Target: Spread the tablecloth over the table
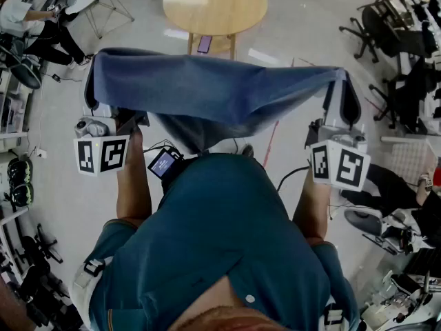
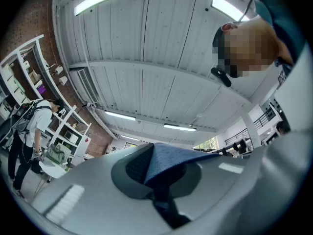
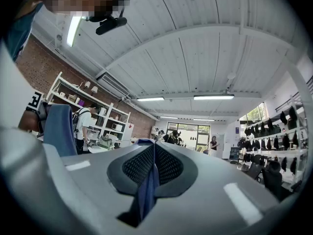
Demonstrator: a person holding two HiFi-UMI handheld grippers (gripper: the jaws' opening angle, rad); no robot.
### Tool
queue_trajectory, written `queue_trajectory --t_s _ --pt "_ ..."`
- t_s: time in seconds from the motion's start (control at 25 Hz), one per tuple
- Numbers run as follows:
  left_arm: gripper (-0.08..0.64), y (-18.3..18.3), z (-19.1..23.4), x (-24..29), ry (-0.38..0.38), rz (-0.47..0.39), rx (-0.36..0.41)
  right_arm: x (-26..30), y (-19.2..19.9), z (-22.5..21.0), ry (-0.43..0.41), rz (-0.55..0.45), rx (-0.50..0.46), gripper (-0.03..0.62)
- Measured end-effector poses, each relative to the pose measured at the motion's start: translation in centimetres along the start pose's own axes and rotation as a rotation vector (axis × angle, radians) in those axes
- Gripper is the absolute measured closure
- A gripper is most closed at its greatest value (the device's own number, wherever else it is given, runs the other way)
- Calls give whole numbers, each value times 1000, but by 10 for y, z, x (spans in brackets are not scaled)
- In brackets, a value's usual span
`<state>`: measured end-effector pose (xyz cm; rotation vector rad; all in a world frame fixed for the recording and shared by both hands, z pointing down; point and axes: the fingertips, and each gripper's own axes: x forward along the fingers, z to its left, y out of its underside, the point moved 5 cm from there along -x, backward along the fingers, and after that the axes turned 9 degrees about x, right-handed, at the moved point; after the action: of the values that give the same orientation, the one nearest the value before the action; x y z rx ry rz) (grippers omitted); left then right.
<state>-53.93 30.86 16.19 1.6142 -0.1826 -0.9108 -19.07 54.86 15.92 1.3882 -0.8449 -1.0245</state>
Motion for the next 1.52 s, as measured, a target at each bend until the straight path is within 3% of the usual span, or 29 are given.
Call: queue_trajectory --t_s 0.48,0.76,1.12,1.52 --pt "561 8 44 -12 5 -19 -35 2 4 29 45 7 -5 577" --pt "561 11 72 -13 -37 -59 -72 8 -6 31 58 -9 34 575" --pt "561 21 72 4 -103 -52 -81 31 -14 -23 112 -9 13 575" --pt "561 36 54 53 -187 -7 6 104 10 -104 91 -15 83 575"
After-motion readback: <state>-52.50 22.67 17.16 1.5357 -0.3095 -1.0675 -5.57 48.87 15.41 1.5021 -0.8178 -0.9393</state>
